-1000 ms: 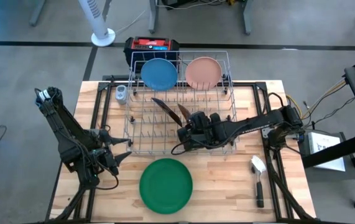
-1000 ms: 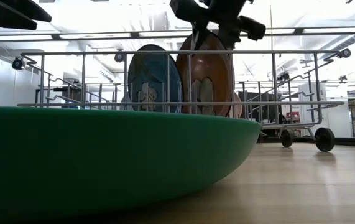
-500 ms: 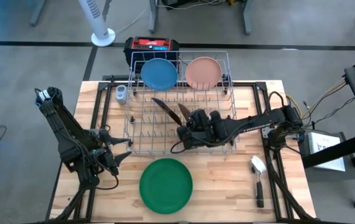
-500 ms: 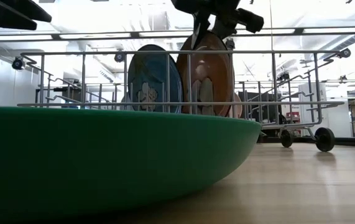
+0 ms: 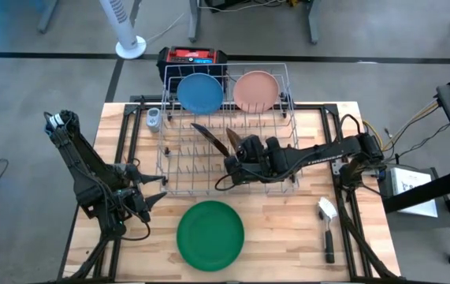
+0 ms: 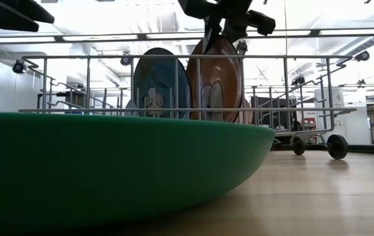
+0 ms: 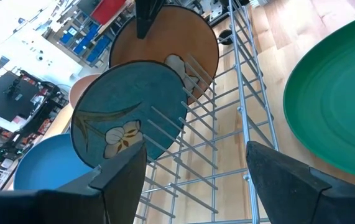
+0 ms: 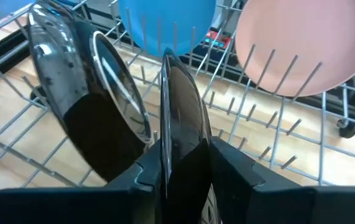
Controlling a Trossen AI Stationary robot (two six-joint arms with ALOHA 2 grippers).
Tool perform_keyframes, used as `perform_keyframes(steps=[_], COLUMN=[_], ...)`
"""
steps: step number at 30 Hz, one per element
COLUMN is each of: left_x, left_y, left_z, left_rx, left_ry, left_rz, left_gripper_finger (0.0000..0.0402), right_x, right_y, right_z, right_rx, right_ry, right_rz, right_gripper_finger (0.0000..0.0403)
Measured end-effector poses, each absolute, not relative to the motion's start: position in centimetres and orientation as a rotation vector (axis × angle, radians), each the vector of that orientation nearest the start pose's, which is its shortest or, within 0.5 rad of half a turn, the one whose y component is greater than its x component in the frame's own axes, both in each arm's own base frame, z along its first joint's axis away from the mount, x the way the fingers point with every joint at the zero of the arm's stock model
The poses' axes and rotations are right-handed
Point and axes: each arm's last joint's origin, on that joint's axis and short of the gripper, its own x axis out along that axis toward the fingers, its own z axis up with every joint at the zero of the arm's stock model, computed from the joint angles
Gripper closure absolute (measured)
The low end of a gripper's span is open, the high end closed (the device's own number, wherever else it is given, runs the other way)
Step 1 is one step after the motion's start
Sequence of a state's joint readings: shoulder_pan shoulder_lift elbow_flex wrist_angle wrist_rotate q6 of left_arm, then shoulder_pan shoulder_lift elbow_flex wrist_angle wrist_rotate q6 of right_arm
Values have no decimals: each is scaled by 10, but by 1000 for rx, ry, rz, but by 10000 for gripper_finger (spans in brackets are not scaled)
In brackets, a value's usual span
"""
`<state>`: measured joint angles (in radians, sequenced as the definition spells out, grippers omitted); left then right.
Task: Sort dishes
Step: Put the orange floral plate into the dish rack
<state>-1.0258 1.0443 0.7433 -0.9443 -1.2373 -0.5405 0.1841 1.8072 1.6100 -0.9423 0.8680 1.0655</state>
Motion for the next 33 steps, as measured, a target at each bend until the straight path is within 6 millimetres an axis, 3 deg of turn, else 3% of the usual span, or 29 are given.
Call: perform_keyframes(steps=[8,20,33], left_x=[108,108,108], left_y=[-126,-126,-126], left_z=[243,243,243], left_rx=[607,605,603], left_ry=[445,445,444], left_rz=[305,305,305], left_gripper_finger=[138,138,138], right_x=[368,373,378], right_y=[46,32,25], right_z=[293,316,310], right_rx=[344,310,303], right_ry=[563,543,556], right_rz=[-1016,-1012,-1031], right_gripper_finger=[315,332,333])
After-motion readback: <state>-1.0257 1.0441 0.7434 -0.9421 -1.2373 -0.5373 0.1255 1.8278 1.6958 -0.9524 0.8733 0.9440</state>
